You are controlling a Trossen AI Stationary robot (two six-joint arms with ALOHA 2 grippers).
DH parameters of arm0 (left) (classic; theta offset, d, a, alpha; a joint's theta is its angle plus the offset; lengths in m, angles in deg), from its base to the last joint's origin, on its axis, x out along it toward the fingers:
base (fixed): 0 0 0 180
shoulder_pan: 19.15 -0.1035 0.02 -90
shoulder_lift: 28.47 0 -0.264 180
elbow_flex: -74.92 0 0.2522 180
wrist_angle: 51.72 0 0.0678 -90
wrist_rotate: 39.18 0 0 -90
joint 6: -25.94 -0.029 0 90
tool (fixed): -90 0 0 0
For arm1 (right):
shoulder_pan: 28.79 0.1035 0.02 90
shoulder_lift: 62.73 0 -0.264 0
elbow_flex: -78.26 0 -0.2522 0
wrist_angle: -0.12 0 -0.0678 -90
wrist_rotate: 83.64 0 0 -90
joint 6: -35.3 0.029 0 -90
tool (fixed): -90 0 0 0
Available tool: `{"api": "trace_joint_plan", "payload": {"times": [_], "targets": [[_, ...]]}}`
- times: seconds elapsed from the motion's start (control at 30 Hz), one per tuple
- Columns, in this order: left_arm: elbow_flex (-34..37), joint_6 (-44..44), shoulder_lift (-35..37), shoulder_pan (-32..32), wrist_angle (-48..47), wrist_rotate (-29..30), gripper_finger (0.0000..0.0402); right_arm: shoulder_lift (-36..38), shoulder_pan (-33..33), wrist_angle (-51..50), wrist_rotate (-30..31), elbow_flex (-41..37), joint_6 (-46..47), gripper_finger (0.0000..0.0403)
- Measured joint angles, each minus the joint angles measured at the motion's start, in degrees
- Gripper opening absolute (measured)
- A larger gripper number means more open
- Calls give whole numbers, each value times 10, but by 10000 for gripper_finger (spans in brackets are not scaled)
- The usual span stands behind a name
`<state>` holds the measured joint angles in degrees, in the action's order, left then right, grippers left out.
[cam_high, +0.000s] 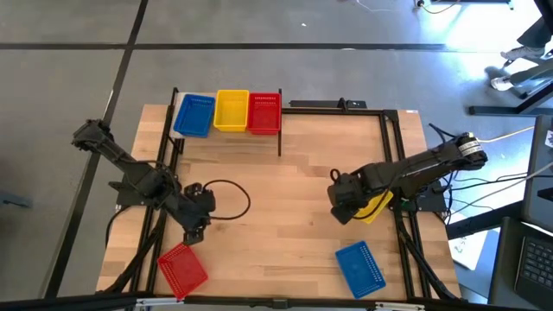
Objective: Stack baskets on shelf by color
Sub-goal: Stack the yellow bin on top of the yellow bins on the shelf
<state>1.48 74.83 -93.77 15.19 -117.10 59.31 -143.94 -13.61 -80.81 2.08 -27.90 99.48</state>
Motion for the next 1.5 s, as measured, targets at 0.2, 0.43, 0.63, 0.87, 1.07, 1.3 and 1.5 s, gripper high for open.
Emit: {"api": "trace_joint_plan", "payload": {"times": [0.2, 0.43, 0.63, 0.87, 1.07, 1.3, 1.5], "targets": [[0, -28, 0, 7, 5, 0, 53, 0, 0, 38, -6, -63, 30, 101], [0, -30, 0, 7, 4, 58, 53, 0, 0, 63, -4, -94, 29, 101], [0, -30, 0, 7, 3, 101, 53, 0, 0, 102, -21, -110, 10, 101], [0, -30, 0, 7, 3, 105, 53, 0, 0, 131, -20, -124, -2, 101], [0, -30, 0, 7, 3, 105, 53, 0, 0, 131, -14, -110, -30, 101], [0, -30, 0, 7, 3, 105, 53, 0, 0, 111, -14, -108, -33, 101], [0, -30, 0, 7, 3, 105, 53, 0, 0, 149, -13, -137, -33, 101]]}}
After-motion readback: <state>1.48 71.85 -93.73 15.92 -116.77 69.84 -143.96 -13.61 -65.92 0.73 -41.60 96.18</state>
